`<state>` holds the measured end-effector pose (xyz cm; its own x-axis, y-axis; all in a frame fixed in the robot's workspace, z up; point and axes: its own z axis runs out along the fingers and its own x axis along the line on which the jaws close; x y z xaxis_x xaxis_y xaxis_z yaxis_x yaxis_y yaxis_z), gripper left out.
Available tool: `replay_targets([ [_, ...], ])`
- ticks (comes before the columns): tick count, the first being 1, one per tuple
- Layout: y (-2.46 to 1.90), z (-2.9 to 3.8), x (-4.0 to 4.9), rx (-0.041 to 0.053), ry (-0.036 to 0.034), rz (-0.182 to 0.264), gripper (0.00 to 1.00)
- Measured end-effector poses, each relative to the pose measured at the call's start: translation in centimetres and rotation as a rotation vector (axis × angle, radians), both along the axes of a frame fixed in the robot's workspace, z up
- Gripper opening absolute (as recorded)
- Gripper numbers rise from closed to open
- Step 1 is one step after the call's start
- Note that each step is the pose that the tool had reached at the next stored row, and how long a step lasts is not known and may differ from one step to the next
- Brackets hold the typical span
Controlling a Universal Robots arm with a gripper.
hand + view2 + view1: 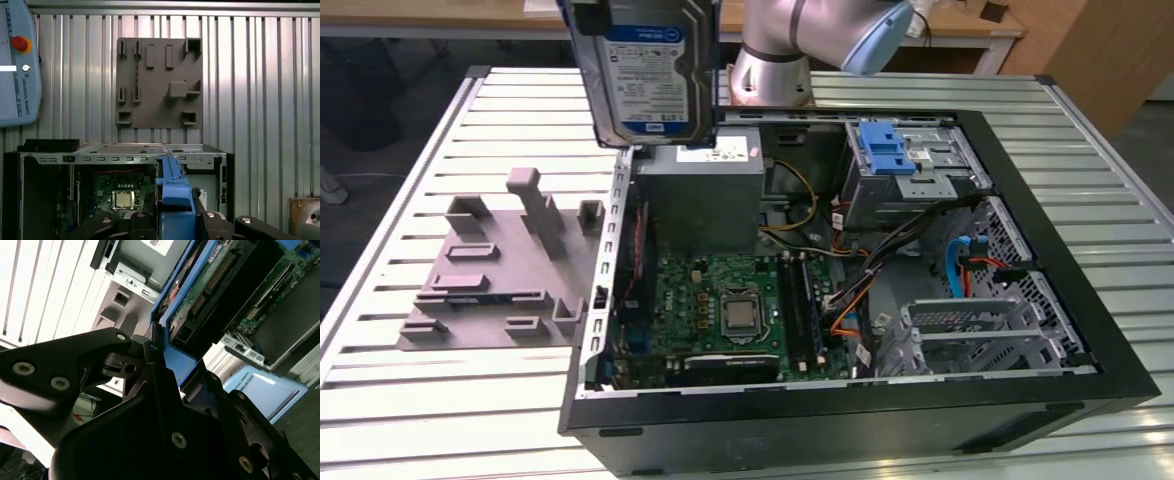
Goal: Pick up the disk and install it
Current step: 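Pick up the disk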
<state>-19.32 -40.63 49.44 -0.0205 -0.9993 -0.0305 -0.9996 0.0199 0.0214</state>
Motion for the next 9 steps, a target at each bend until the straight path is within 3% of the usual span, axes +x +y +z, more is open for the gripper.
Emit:
replay_targets([
  [4, -0.16, -0.07, 1.33, 0.0001, 0.0, 0.0, 0.36],
  [9, -1.24, -0.28, 1.71, 0.0, 0.0, 0.0, 0.36],
])
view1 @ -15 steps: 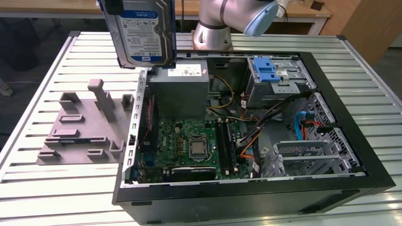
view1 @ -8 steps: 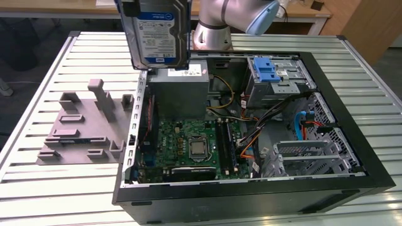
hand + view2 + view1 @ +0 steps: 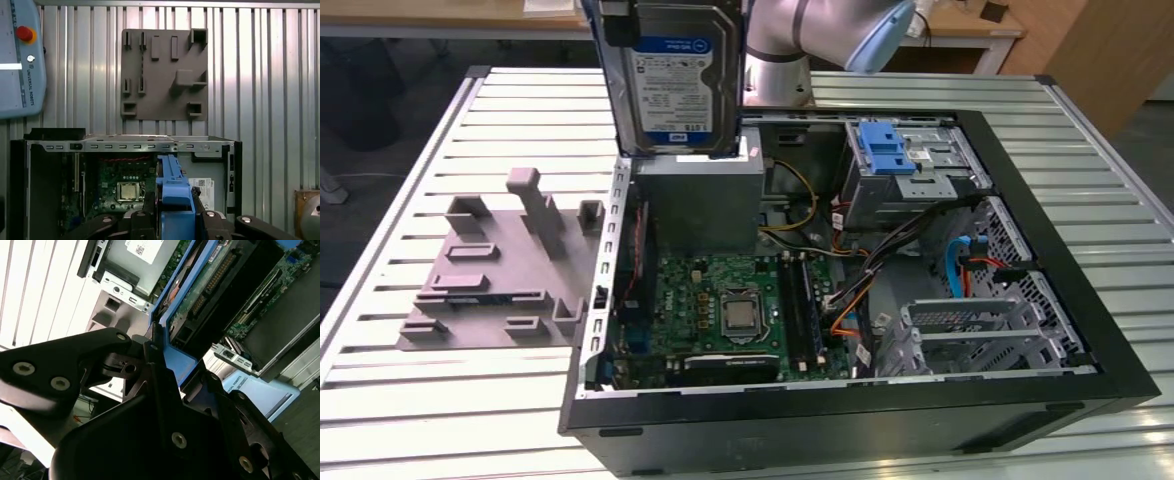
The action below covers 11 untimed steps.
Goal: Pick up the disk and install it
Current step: 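Pick up the disk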
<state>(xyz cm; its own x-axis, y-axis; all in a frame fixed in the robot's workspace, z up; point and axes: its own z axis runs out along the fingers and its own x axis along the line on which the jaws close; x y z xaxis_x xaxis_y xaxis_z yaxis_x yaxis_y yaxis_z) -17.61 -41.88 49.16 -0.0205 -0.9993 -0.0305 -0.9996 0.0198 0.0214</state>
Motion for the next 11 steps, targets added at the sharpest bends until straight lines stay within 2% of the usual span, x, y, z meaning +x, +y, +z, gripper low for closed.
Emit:
replay_targets([
  [3, -0.51, -0.13, 0.39, 0.0002, -0.0002, 0.0, 0.36],
  [11, -0.57, -0.24, 3.88, -0.0001, 0.0001, 0.0, 0.36],
])
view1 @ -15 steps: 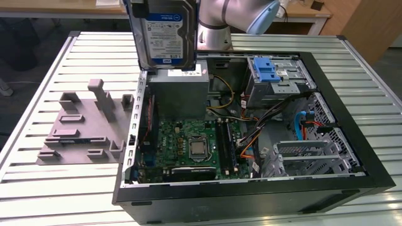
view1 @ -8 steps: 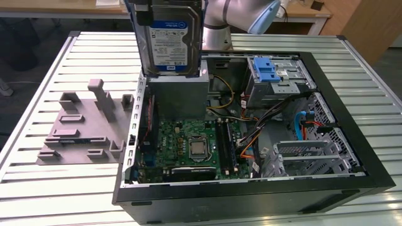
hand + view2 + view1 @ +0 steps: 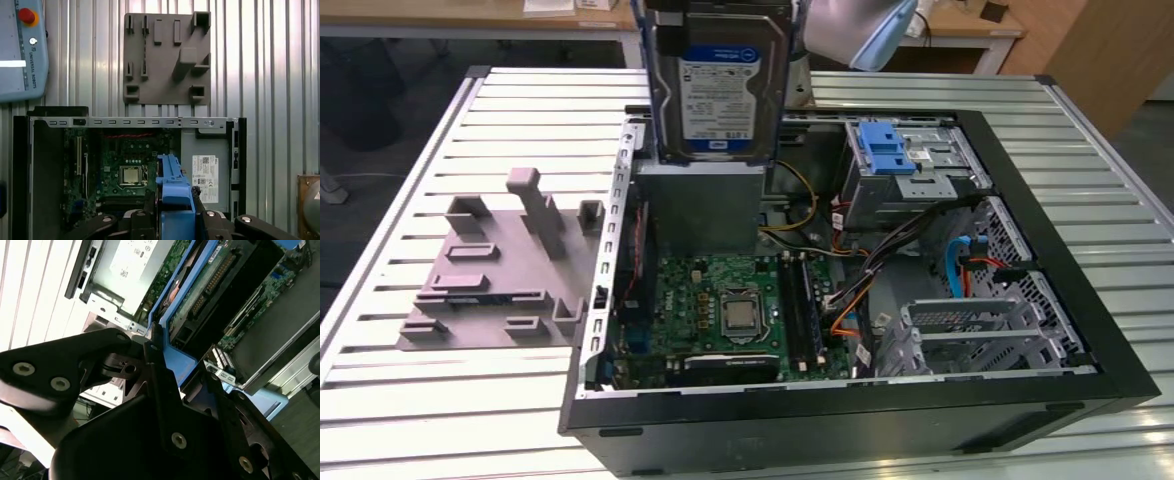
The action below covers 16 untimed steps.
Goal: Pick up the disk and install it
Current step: 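Pick up the disk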
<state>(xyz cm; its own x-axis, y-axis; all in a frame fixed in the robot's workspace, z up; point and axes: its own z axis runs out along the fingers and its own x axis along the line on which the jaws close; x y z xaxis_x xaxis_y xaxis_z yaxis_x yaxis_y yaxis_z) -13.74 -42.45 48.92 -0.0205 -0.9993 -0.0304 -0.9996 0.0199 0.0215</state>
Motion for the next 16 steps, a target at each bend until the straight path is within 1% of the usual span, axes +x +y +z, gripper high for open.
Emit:
replay_targets([
  [2, -0.11, -0.15, 0.64, 0.0003, -0.0001, 0.0, 0.36],
  [3, -0.32, -0.25, 0.79, 0.0, 0.0, 0.0, 0.36],
  [5, -0.98, -0.47, 0.9, 0.0, 0.0, 0.0, 0.36],
  [10, -2.87, -1.0, 1.09, 0.0002, -0.0001, 0.0, 0.36],
  [11, -3.12, -1.08, 1.23, 0.0001, -0.0001, 0.0, 0.36],
  [13, -3.34, -1.19, 1.9, 0.0001, -0.0001, 0.0, 0.36],
  [16, -3.43, -1.28, 3.28, 0.0001, -0.0001, 0.0, 0.36],
])
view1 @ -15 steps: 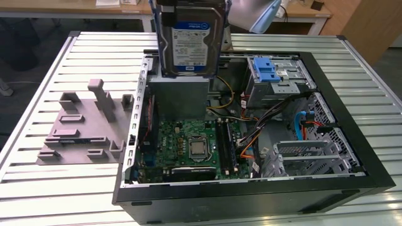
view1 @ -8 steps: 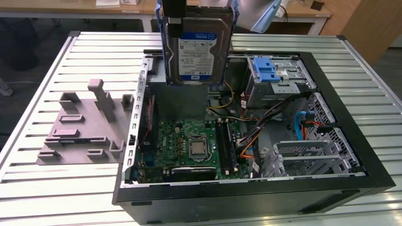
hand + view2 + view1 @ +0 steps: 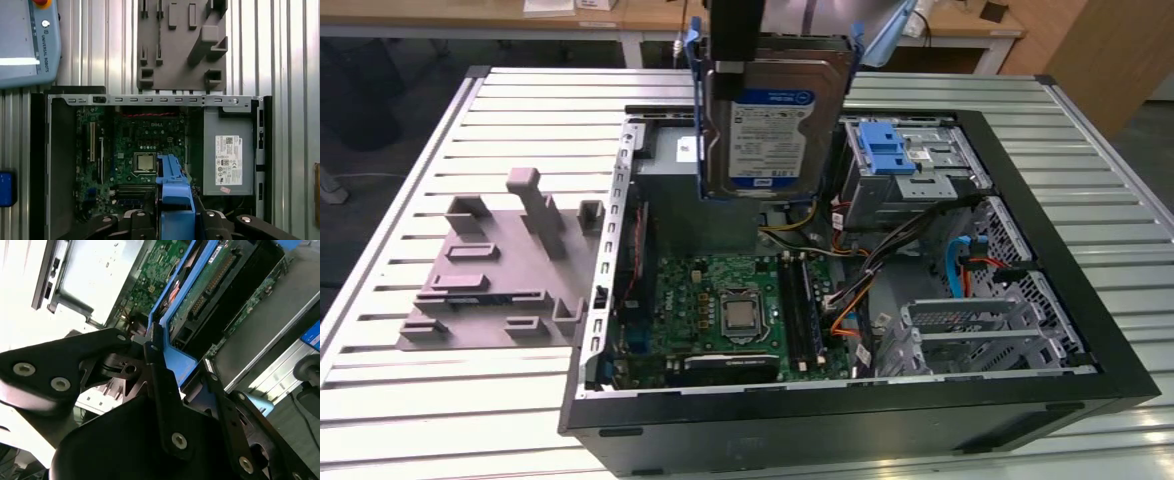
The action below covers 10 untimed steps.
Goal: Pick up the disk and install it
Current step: 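Pick up the disk, then insert the disk into the insertion slot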
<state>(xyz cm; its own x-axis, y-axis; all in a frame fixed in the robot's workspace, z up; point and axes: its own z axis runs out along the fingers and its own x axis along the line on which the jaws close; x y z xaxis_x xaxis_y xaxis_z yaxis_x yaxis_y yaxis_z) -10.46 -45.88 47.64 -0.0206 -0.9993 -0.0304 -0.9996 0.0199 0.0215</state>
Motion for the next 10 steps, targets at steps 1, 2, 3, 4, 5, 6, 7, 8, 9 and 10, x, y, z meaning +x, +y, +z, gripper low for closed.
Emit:
replay_targets([
  [1, -0.02, -0.03, 0.45, 0.0, 0.0, 0.0, 0.36],
  [2, -0.04, -0.06, 0.9, 0.0001, 0.0, 0.0, 0.36],
  [3, -0.05, -0.09, 1.34, 0.0, 0.0, 0.0, 0.36],
  [4, -0.06, -0.1, 1.49, 0.0, 0.0, 0.0, 0.36],
  [5, -0.06, -0.11, 1.5, 0.0001, 0.0, 0.0, 0.36],
  [6, -0.06, -0.11, 1.5, 0.0, 0.0, 0.0, 0.36],
  [7, -0.06, -0.11, 1.5, 0.0, 0.0, 0.0, 0.36],
  [8, -0.05, -0.1, 1.51, 0.0, 0.0, 0.0, 0.36],
  [9, -0.05, -0.1, 1.51, 0.0, 0.0, 0.0, 0.36],
  [10, -0.05, -0.1, 1.54, 0.0, 0.0001, 0.0, 0.36],
])
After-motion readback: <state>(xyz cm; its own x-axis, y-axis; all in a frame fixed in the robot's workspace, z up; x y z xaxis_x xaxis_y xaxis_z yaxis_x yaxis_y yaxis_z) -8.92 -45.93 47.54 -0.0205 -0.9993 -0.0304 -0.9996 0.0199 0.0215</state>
